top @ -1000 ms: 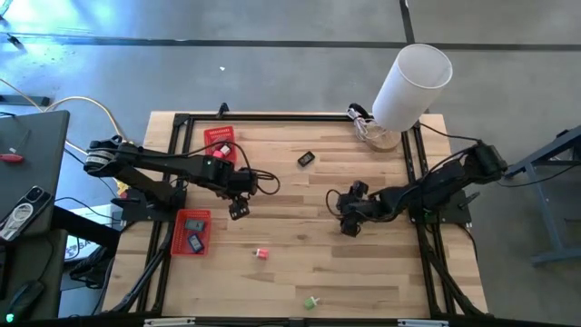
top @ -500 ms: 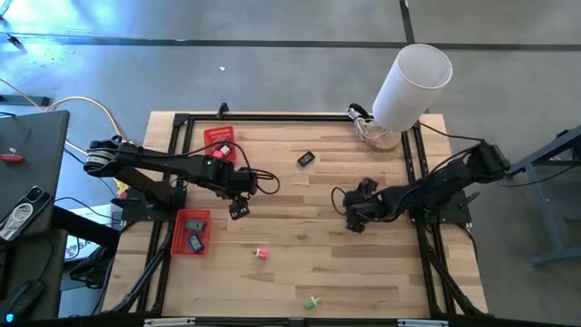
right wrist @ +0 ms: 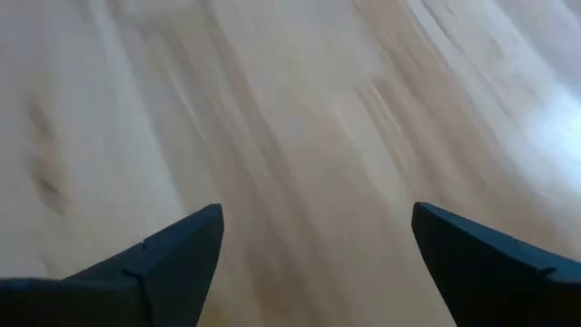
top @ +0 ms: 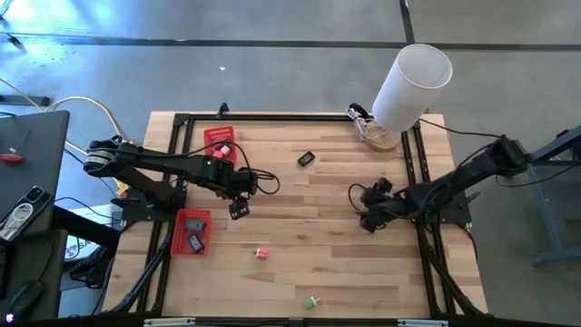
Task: Pick & Place Office items
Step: Put the black digital clock into the bottom red bin
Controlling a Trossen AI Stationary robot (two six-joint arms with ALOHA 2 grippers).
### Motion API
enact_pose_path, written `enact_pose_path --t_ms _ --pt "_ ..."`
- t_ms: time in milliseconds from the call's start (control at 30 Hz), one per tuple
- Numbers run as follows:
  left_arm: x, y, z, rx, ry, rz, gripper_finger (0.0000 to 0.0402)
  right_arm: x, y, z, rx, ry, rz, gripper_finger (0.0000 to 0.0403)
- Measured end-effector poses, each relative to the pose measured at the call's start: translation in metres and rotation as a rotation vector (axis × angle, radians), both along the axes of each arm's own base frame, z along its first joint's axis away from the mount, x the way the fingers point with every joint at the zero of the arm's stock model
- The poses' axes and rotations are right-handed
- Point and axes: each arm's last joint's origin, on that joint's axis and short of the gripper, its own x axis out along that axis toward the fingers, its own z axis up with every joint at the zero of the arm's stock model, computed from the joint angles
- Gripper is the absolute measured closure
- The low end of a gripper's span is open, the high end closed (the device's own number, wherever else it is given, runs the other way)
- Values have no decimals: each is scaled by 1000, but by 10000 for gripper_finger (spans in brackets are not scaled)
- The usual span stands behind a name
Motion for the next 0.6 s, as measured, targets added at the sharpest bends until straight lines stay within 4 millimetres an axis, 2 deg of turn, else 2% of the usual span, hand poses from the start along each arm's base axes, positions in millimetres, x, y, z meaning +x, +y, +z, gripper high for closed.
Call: enact_pose_path --t_ms 133,333,600 --pt "0 0 0 0 -1 0 114 0 2 -6 78 -109 26 57" --pt "0 0 0 -1 -1 0 114 3 5 -10 94 -139 131 57" --pt "0 0 0 0 -1 -7 114 12 8 -1 141 -268 123 57"
